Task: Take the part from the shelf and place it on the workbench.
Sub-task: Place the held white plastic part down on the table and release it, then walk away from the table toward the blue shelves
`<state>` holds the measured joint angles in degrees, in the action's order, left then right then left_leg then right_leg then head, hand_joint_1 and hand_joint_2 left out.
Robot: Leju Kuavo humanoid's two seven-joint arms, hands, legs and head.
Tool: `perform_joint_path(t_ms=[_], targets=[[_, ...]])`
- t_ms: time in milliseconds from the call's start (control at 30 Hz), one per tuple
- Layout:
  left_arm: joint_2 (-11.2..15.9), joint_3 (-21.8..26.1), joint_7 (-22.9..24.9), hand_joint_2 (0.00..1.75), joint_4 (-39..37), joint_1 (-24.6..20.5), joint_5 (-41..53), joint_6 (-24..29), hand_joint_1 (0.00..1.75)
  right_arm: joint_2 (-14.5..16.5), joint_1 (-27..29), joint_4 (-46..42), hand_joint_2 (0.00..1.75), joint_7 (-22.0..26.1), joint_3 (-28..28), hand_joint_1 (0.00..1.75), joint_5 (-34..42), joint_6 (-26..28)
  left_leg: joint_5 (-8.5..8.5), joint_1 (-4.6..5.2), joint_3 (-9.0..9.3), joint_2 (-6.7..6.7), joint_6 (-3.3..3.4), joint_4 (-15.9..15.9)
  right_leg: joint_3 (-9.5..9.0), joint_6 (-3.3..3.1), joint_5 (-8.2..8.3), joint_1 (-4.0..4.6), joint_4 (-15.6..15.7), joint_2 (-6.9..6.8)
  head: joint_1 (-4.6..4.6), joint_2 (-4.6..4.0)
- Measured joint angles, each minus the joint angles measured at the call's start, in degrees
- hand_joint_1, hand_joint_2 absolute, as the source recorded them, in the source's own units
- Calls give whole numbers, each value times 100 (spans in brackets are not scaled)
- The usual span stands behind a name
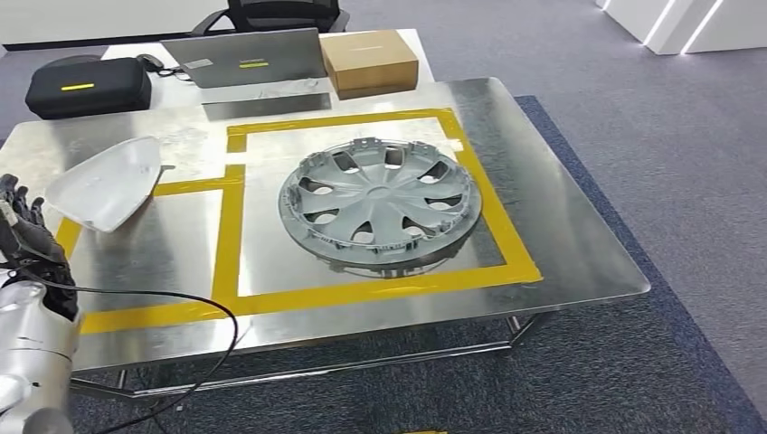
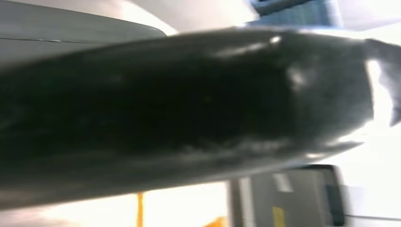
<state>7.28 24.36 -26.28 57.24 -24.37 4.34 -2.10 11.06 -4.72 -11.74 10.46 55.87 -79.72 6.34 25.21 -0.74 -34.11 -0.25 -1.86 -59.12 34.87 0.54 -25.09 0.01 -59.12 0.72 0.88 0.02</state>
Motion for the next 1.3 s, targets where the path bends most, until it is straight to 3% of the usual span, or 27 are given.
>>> perform_joint_path(t_ms=[100, 167, 200, 267, 333, 367, 400, 433, 500, 533, 633, 700, 800, 833, 867, 900, 967, 1033, 1133, 1200, 1300], targets=[[-231, -310, -105, 0, 587, 371, 155, 335, 0, 1, 7, 0, 0, -7, 28, 0, 36, 17, -2, 31, 75, -8, 74, 186, 7, 107, 14, -6, 26, 7, 4, 0], [-396, -509, -112, 0, 921, 615, 261, 543, 0, 2, 12, 0, 0, -10, 49, 0, 50, 32, -20, 15, 83, -10, 146, 207, 71, 183, -87, -15, -93, -4, 22, 0], [-467, -595, -115, 0, 1053, 703, 294, 601, 0, 4, 12, 0, 0, -11, 56, 0, 51, 36, -26, 0, 87, -11, 176, 216, 176, 216, -218, -18, -311, -10, 39, 0], [-567, -721, -119, 0, 1240, 832, 325, 656, 0, 9, 11, 1, 0, -11, 70, 0, 51, 40, -24, -3, 86, -10, 209, 216, 527, 263, -567, -28, -1050, -20, 72, 0], [-643, -806, -134, 0, 1363, 930, 379, 720, 0, 13, 20, 2, 0, -12, 81, 0, 56, 40, -20, 0, 88, -9, 214, 214, 788, 283, -709, -35, -1573, -22, 74, 0], [-687, -853, -156, 0, 1424, 983, 431, 771, 0, 13, 27, 2, 0, -13, 85, 0, 60, 42, -17, -1, 94, -9, 212, 213, 771, 285, -624, -38, -1526, -23, 74, 0], [-736, -912, -184, 0, 1496, 1045, 494, 831, 0, 13, 32, 2, 0, -15, 87, 0, 66, 44, -12, -7, 103, -11, 204, 211, 636, 287, -450, -43, -1250, -24, 74, 0], [-789, -980, -212, 0, 1575, 1109, 549, 884, 0, 13, 35, 1, 0, -16, 89, 0, 72, 49, -2, -11, 114, -13, 190, 209, 425, 291, -252, -53, -840, -24, 74, 0], [-903, -1142, -248, 0, 1746, 1241, 602, 971, 0, 22, 24, 1, 0, -19, 90, 0, 78, 60, 15, 3, 120, -26, 140, 192, 49, 277, -41, -63, -156, -10, 78, 0], [-957, -1229, -257, 0, 1826, 1309, 608, 1013, 0, 28, 20, 2, 0, -19, 91, 0, 79, 63, 11, 13, 117, -34, 109, 189, -35, 254, -22, -61, -12, -2, 78, 0], [-1132, -1550, -272, 0, 2047, 1558, 646, 1135, 0, 46, 24, 2, 0, -19, 103, 0, 85, 76, -1, 9, 110, -48, 20, 194, -35, 142, -5, -52, 9, 8, 70, 0], [-1231, -1811, -292, 0, 2173, 1716, 714, 1213, 0, 56, 23, 2, 0, -19, 123, 0, 90, 94, 216, 4, 4, -40, -21, -56, -19, 63, 22, -65, 27, 4, 47, 0], [-1350, -2211, -316, 0, 2309, 1934, 845, 1330, 0, 62, 23, 2, 0, -19, 146, 0, 96, 109, 797, 6, -439, -33, -44, -1109, 29, 5, 48, -57, 33, -9, 16, 0], [-1384, -2335, -317, 0, 2340, 2012, 880, 1356, 0, 64, 27, 2, 0, -19, 154, 0, 97, 112, 873, 8, -529, -33, -39, -1344, 47, 1, 59, -50, 32, -13, 16, 0], [-1415, -2454, -317, 0, 2370, 2083, 921, 1388, 0, 66, 31, 2, 0, -21, 161, 0, 97, 113, 842, 11, -521, -33, -26, -1380, 65, 2, 77, -45, 32, -14, 16, 0], [-1444, -2571, -323, 0, 2401, 2137, 980, 1436, 0, 72, 34, 2, 0, -24, 167, 0, 95, 114, 715, 15, -400, -33, -5, -1192, 82, 10, 96, -41, 31, -15, 16, 0], [-1497, -2786, -340, 0, 2470, 2187, 1123, 1570, 0, 95, 35, 2, 0, -34, 172, 0, 87, 116, 400, 30, 47, -28, 55, -428, 110, 45, 143, -32, 28, -14, 16, 0], [-1549, -2986, -352, 0, 2530, 2202, 1240, 1680, 0, 114, 33, 2, 0, -45, 173, 0, 79, 119, 256, 54, 340, -23, 109, 114, 133, 101, 186, -19, 20, -16, 22, 0], [-1590, -3216, -352, 0, 2558, 2252, 1307, 1748, 0, 125, 38, 2, 0, -56, 177, 0, 69, 120, 175, 87, 343, -25, 203, 224, 150, 217, 251, -40, 45, -25, 24, 0], [-1615, -3301, -351, 0, 2566, 2269, 1315, 1760, 0, 130, 49, 2, 0, -61, 178, 0, 67, 120, 87, 70, 291, -15, 279, 249, 245, 289, 55, -54, -127, -26, 36, 0], [-1643, -3411, -349, 0, 2571, 2280, 1385, 1815, 0, 138, 55, 2, 0, -61, 179, 0, 67, 120, -37, 58, 141, 1, 334, 251, 593, 368, -668, -66, -1159, -29, 52, 0]])
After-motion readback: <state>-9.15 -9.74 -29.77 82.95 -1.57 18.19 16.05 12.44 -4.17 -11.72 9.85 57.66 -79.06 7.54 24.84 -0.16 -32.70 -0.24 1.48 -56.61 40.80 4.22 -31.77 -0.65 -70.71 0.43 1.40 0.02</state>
